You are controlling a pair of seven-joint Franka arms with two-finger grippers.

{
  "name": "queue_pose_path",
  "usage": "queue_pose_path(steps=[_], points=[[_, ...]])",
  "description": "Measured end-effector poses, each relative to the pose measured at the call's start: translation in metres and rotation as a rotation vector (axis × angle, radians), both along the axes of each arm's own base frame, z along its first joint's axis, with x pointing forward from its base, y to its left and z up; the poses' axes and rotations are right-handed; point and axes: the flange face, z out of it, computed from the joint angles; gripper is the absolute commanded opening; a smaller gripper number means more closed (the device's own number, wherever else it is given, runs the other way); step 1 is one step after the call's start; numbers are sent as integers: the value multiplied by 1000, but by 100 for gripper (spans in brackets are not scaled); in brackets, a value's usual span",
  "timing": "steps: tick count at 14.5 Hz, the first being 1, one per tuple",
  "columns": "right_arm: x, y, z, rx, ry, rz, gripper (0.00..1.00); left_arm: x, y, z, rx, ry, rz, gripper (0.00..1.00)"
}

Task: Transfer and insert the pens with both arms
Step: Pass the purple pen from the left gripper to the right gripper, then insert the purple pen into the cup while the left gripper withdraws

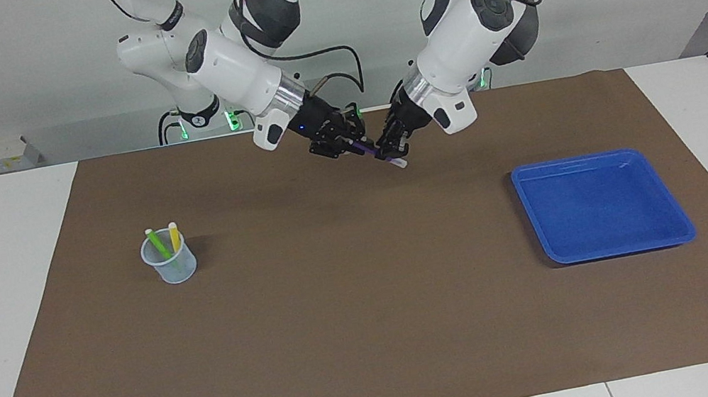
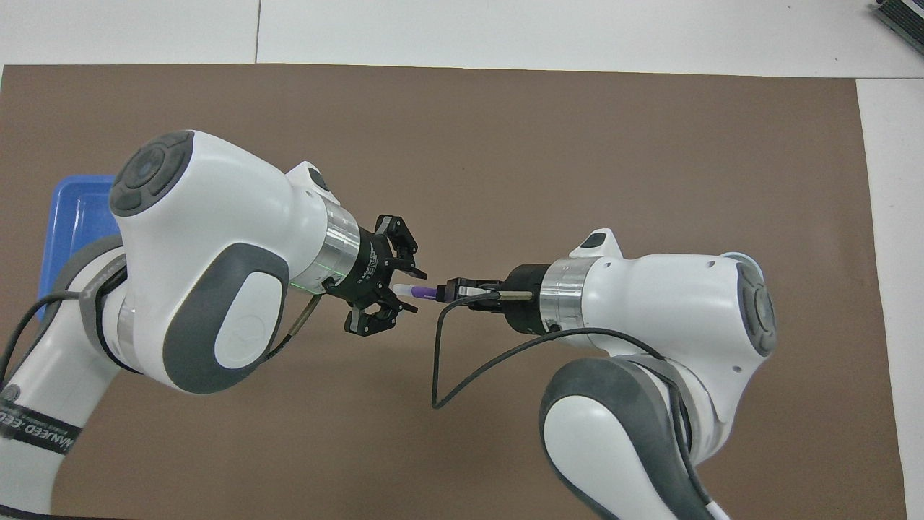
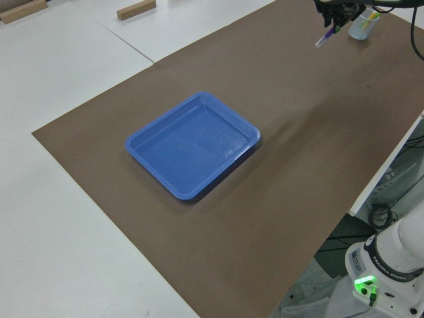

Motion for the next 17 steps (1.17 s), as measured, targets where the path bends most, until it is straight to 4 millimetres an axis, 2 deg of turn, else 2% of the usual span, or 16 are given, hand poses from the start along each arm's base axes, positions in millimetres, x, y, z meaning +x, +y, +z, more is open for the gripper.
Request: queue_pose_path(steps=[2, 3, 7, 10, 12, 15, 17], points=[[10, -21, 1, -49, 3, 11, 0, 10, 20, 5, -2, -13, 38, 100], [14, -32, 3, -79, -1, 19, 0, 18, 36, 8, -3, -19, 68, 100], [19, -66, 9, -296, -36, 112, 0, 51, 123, 16, 42, -86, 140, 100], [17, -98, 17, -494, -58, 170, 0, 63, 177, 22, 91, -161, 96, 100], [14, -118, 24, -610, -64, 197, 0, 70, 223, 25, 103, -207, 62, 100], [14, -153, 36, -732, -84, 244, 0, 70, 294, 25, 138, -258, -72, 100], [20, -190, 40, -762, -98, 279, 0, 68, 319, 24, 181, -287, -178, 100]])
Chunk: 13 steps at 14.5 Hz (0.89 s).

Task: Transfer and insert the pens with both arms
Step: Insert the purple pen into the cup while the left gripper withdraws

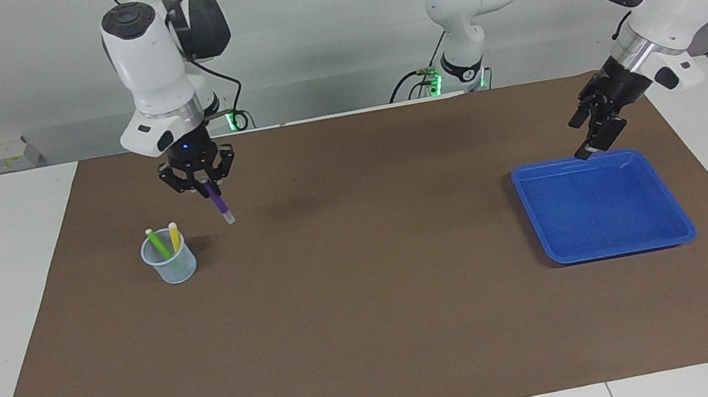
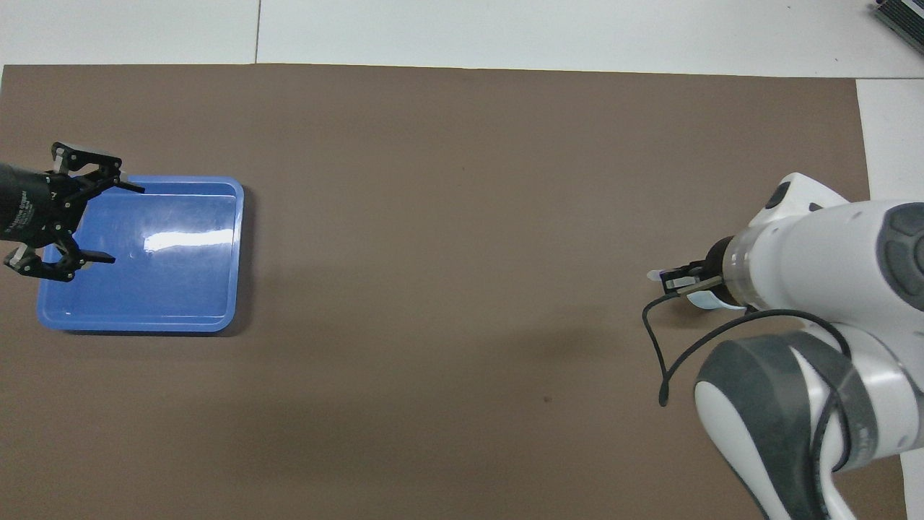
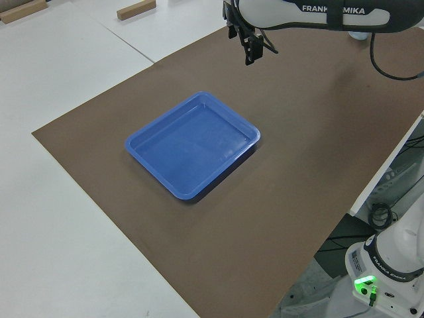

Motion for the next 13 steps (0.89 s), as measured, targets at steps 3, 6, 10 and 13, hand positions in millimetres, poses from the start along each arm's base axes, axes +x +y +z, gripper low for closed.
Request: queue_pose_path(steps=[3, 6, 10, 13], points=[[7, -58, -1, -16, 9, 35, 0, -3, 6, -2, 89, -13, -183, 100], [8, -90, -4, -23, 20, 53, 0, -12, 8, -7, 179, 20, -495, 100], [4, -106, -15, -29, 30, 52, 0, -27, 10, -8, 158, 53, -771, 100], [-1, -114, -29, -37, 22, 55, 0, -29, 5, -9, 154, 40, -916, 100]])
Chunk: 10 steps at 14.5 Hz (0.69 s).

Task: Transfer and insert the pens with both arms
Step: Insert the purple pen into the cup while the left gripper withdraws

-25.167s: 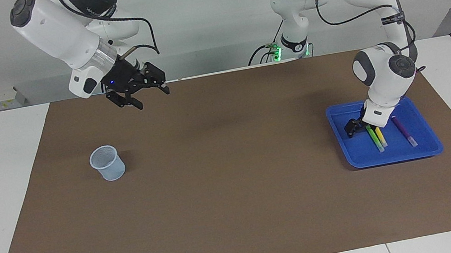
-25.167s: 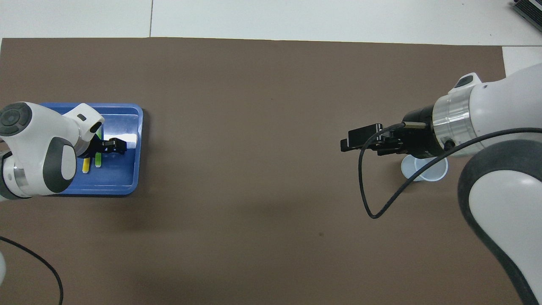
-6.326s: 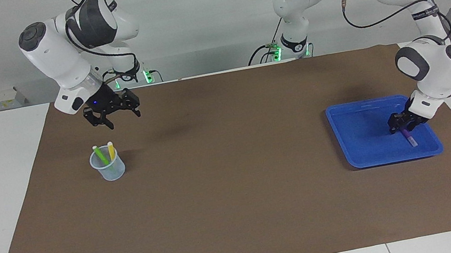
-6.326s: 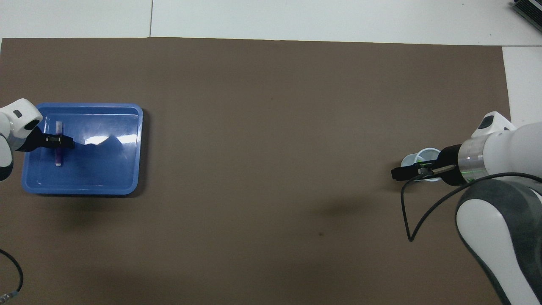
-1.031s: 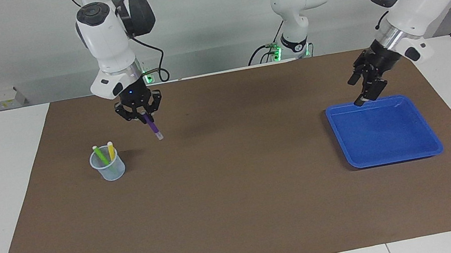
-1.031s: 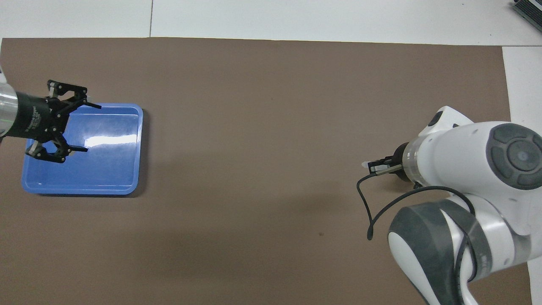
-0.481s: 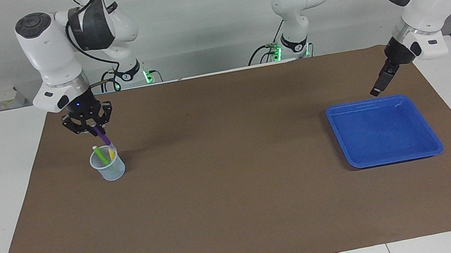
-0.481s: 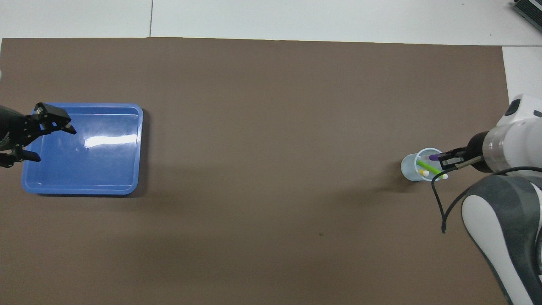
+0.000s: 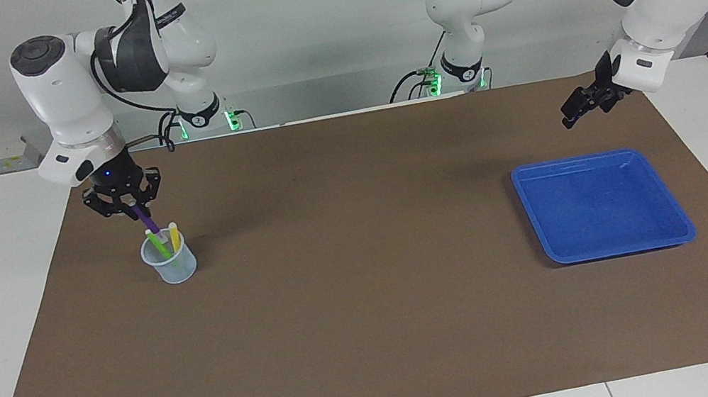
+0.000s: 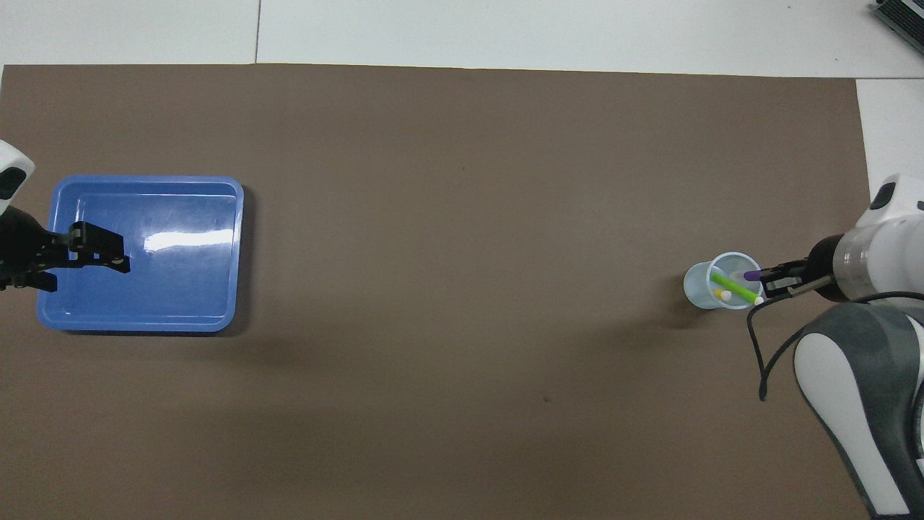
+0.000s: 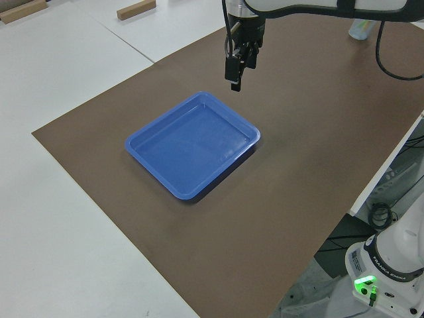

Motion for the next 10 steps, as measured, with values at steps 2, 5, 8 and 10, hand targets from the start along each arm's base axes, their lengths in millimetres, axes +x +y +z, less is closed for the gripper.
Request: queue_pose_path(steps=[2, 5, 8, 10], points=[[-3, -3, -5, -1, 5, -5, 0, 0, 2, 0, 11, -3, -52, 100], [-6, -4, -19, -3, -1, -4, 0, 4, 13, 2, 12, -42, -50, 100], [-10, -5, -36, -3, -14, -3, 0, 8, 20, 4, 17, -69, -13, 100], [-10, -6, -46, -1, -23, -3, 0, 8, 24, 4, 19, -74, 0, 100]])
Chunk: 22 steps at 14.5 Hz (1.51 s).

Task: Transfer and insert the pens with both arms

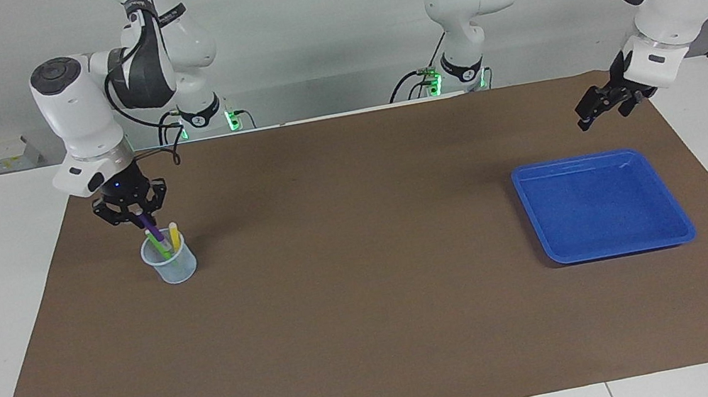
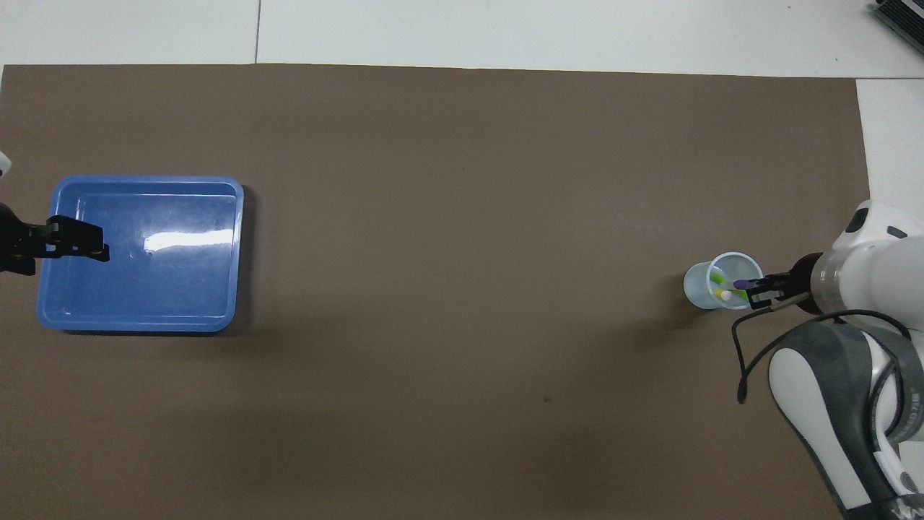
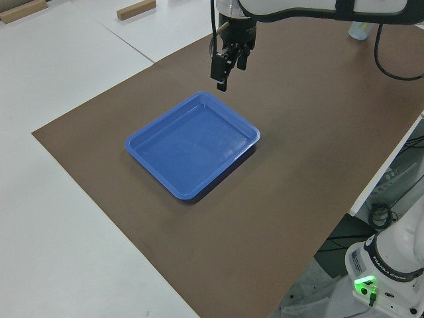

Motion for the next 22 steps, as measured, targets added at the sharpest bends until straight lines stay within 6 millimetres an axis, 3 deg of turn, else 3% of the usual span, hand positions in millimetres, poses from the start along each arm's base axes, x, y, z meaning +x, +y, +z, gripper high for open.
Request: queue_pose_path(steps=[2, 3, 4, 5, 6, 12, 17, 22], points=[[1, -3, -10, 5, 0, -3, 0, 0, -1, 0, 0, -3, -1, 100], [2, -4, -15, 9, 2, -8, 10, 1, -2, 1, 1, -8, -3, 100], [4, -6, -19, 14, 1, -20, 47, 1, -4, 1, 1, -10, -7, 100], [5, -8, -23, 18, 2, -35, 92, 2, -7, 1, 1, -11, -13, 100], [6, -8, -25, 21, 4, -44, 100, 2, -10, 1, 1, -12, -18, 100], [9, -6, -17, 24, 8, -66, 100, 4, -15, 12, 0, -30, -71, 100], [17, -1, 14, 22, 16, -61, 100, 5, -22, 23, 0, -39, -94, 100], [26, 3, 58, 23, 38, -63, 100, 1, -50, 54, -1, -31, -146, 100]])
